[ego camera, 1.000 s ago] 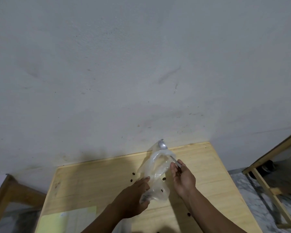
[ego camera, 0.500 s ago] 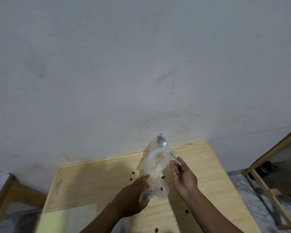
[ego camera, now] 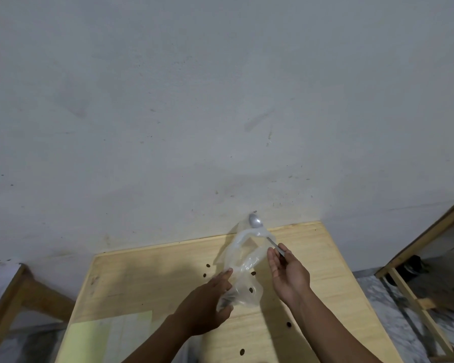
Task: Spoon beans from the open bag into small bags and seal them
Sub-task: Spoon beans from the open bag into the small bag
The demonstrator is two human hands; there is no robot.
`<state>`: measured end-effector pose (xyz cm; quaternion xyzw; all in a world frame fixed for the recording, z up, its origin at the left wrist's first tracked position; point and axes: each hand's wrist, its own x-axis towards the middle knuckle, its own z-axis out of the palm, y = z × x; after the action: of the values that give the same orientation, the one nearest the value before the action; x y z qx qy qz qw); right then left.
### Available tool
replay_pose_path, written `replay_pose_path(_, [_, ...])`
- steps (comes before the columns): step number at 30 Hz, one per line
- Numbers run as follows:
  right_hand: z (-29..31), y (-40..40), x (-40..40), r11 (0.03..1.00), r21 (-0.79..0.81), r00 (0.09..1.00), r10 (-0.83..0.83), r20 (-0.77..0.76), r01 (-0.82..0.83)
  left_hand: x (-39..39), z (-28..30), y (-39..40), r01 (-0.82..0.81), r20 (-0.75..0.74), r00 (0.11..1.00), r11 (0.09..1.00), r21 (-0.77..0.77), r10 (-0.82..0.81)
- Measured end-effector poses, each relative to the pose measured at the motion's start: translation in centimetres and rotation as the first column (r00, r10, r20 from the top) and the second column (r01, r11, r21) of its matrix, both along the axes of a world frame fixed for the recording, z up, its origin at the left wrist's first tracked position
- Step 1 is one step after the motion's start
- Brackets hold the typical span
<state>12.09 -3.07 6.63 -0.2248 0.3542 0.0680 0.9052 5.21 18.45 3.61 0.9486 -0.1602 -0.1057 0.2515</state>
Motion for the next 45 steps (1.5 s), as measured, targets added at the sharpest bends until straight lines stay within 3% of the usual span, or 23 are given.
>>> replay_pose_path(11, [0.3,0.5,-0.3,0.999,-0.028,0.999,0.037,-0.027,-0.038,-0.4,0.5,0.2,-0.041,-0.011,0.999,0.999,-0.035,0.040])
replay_pose_path(24, [-1.0,0.9,-0.3,0.979,0.200,0.983,-0.013,-0.184,0.050,-0.1,0.6,0.2,-0.094,-0.064,0.994,0.992,-0.089,0.088])
replay_pose_path(29, [-1.2,1.3,-0.7,0.993,0.117,0.982,-0.007,-0.191,0.029,-0.6,0.4,-0.1,-0.055,-0.064,0.997,0.997,-0.054,0.051])
replay_pose_path(32, [-1.6,1.5,-0.9,0.991,-0.126,0.986,0.018,-0.167,-0.039,-0.8,0.2,-0.1,-0.051,-0.075,0.996,0.998,-0.037,0.048])
replay_pose_path(34, [-2.8,2.0,-0.9,0.856,-0.502,0.992,0.105,-0.072,-0.127,-0.6,0.1,-0.1,-0.070,-0.082,0.995,0.996,-0.059,0.065])
replay_pose_path(36, [-4.0,2.0,-1.3,0.481,-0.873,0.962,0.267,0.057,-0.082,-0.2,0.3,-0.1,-0.094,-0.090,0.993,0.987,-0.130,0.083])
replay_pose_path(37, [-4.6,1.7,-1.5,0.266,-0.964,0.913,0.396,0.100,-0.010,0.0,0.5,-0.2,-0.108,-0.095,0.991,0.978,-0.176,0.092])
replay_pose_path(38, [-5.2,1.3,-1.6,0.103,-0.993,0.840,0.532,0.107,0.061,0.3,0.9,-0.3,-0.123,-0.093,0.990,0.970,-0.208,0.106])
replay_pose_path(40, [-5.6,0.4,-1.9,-0.074,-0.989,0.674,0.738,0.029,0.124,0.6,1.7,-0.3,-0.139,-0.086,0.989,0.965,-0.224,0.123])
replay_pose_path(42, [-5.7,-0.7,-1.8,-0.307,-0.894,0.585,0.808,-0.065,0.325,1.0,2.0,0.1,-0.156,-0.109,0.985,0.958,-0.240,0.133])
replay_pose_path(43, [-6.1,-1.0,-1.7,-0.381,-0.813,0.560,0.824,-0.084,0.440,1.1,2.0,0.3,-0.164,-0.126,0.983,0.957,-0.241,0.137])
replay_pose_path(45, [-6.0,-1.5,-1.3,-0.432,-0.728,0.558,0.826,-0.082,0.532,1.4,1.8,0.9,-0.178,-0.149,0.978,0.955,-0.236,0.145])
